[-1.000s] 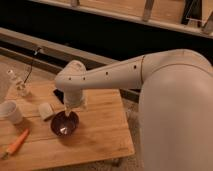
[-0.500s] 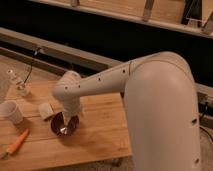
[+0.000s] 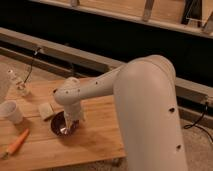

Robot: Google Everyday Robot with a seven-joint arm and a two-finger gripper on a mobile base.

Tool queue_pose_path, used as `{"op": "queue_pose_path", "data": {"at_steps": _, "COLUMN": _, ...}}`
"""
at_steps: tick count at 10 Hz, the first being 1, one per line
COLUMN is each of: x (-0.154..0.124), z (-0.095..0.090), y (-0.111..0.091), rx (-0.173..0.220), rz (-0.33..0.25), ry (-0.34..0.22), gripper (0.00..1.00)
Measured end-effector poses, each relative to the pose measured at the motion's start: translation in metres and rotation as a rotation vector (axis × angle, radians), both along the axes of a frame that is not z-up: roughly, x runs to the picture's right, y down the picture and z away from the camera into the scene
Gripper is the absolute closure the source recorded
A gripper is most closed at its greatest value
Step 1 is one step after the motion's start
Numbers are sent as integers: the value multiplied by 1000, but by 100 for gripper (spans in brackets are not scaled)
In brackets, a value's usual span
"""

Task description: Drag the ceramic bowl in a circle

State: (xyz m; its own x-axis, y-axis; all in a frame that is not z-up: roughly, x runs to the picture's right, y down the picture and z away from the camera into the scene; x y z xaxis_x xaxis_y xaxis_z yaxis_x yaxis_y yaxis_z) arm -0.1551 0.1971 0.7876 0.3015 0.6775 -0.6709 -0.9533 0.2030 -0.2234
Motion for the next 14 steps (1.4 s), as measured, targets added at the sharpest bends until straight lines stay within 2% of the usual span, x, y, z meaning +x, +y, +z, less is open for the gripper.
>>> {"op": "queue_pose_path", "data": {"at_steps": 3, "x": 3, "z": 13, "y": -17, "rx": 44, "rz": 16, "ry": 46, "gripper": 35}}
{"op": "queue_pose_path", "data": {"at_steps": 5, "x": 1, "z": 17, "y": -21, "rx": 51, "rz": 33, "ry": 62, "gripper": 39}}
{"op": "queue_pose_path", "data": {"at_steps": 6, "x": 1, "z": 18, "y": -21, "rx": 51, "rz": 35, "ry": 65, "gripper": 45}}
{"op": "queue_pose_path", "data": {"at_steps": 9, "x": -1, "z": 19, "y": -18, "rx": 50, "rz": 43, "ry": 58, "gripper": 77}}
{"op": "queue_pose_path", "data": {"at_steps": 11, "x": -3, "z": 18, "y": -20, "rx": 53, "rz": 44, "ry": 43, "gripper": 93}}
{"op": "queue_pose_path", "data": {"at_steps": 12, "x": -4, "z": 16, "y": -21, "rx": 54, "rz": 40, "ry": 30, "gripper": 100}}
{"op": "queue_pose_path", "data": {"at_steps": 14, "x": -4, "z": 14, "y": -20, "rx": 50, "rz": 34, "ry": 20, "gripper": 100}}
